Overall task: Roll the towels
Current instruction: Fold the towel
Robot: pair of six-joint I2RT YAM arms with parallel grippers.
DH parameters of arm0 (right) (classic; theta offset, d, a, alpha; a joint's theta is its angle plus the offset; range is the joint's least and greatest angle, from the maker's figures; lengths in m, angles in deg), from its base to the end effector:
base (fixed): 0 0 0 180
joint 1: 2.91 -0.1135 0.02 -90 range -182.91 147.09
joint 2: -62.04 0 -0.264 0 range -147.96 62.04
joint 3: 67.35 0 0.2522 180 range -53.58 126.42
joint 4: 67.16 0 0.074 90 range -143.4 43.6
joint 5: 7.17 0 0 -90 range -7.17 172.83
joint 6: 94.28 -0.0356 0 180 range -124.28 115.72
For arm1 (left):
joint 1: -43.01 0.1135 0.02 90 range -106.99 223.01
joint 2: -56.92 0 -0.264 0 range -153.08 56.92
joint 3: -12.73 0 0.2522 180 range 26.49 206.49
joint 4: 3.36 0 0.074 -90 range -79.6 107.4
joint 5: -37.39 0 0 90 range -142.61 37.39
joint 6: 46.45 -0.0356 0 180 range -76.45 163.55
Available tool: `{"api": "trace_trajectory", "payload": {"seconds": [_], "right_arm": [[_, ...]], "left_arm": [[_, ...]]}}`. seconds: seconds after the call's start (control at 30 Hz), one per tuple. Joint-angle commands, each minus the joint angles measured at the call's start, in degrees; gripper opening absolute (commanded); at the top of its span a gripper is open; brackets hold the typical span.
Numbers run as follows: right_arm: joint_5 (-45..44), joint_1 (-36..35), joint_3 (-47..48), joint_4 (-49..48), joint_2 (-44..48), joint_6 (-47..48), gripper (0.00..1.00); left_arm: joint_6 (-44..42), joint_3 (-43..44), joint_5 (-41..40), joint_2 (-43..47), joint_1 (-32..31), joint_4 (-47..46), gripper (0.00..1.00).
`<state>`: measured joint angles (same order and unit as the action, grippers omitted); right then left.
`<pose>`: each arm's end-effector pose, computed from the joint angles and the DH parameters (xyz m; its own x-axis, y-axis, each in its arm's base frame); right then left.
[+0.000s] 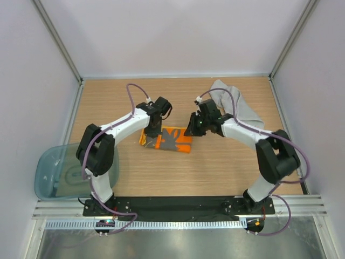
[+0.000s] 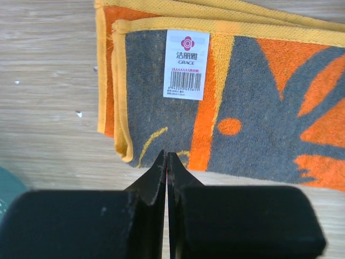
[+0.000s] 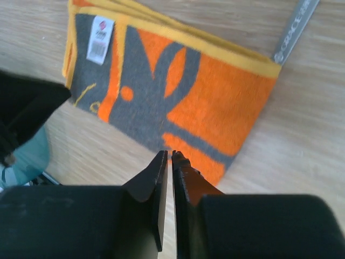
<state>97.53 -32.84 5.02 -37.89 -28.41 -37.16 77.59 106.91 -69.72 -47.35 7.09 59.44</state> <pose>0.2861 0.1751 0.2195 -0.8782 0.1003 -0.4677 -0.1844 0.8312 0.5246 0.3019 -0.2057 0.2219 -0.9160 0.0029 -0.4012 -0.0267 0.9973 0.0683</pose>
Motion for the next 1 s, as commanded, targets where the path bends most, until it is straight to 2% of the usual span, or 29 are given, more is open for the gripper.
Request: {"api": "trace_trajectory", "payload": {"seconds": [0.0,0.13,0.27,0.53,0.73,0.8,0.9,0.93,0.97], "right_arm": [[7.53,2.42,3.52,-6.18,-7.53,-1.48,0.15],[8.24,4.35,5.90,-7.42,-14.04,-1.04,0.11],[8.15,5.58,3.19,-6.81,-16.51,-0.69,0.09],[7.10,5.59,-14.29,-9.71,-9.31,-2.45,0.09],[3.59,5.50,-17.22,-5.93,-1.41,-2.01,0.10],[2.80,5.50,-15.12,-2.51,-0.25,-0.09,0.15],[2.62,5.41,-8.97,3.37,2.03,1.68,0.36],[2.01,5.50,-6.08,4.61,2.91,2.47,0.48],[1.65,5.41,-4.66,6.88,4.92,2.91,0.54]], "left_arm": [[0.50,0.08,1.02,-1.64,0.24,-2.37,0.00],[-0.55,0.09,0.84,-3.57,0.76,-2.89,0.00],[-1.34,-0.53,-0.30,-4.89,1.47,-3.51,0.00],[-2.93,-0.88,-1.70,-8.40,1.82,-5.00,0.00],[-3.54,0.26,-3.01,-9.55,1.65,-4.22,0.00],[-3.54,0.96,-4.51,-8.50,0.94,-3.16,0.00],[-3.72,3.24,-8.11,-6.22,-0.99,-0.35,0.01],[-3.89,4.55,-9.08,-5.60,-1.51,1.48,0.04],[-4.16,5.18,-11.70,-4.81,-2.39,2.37,0.07]]}}
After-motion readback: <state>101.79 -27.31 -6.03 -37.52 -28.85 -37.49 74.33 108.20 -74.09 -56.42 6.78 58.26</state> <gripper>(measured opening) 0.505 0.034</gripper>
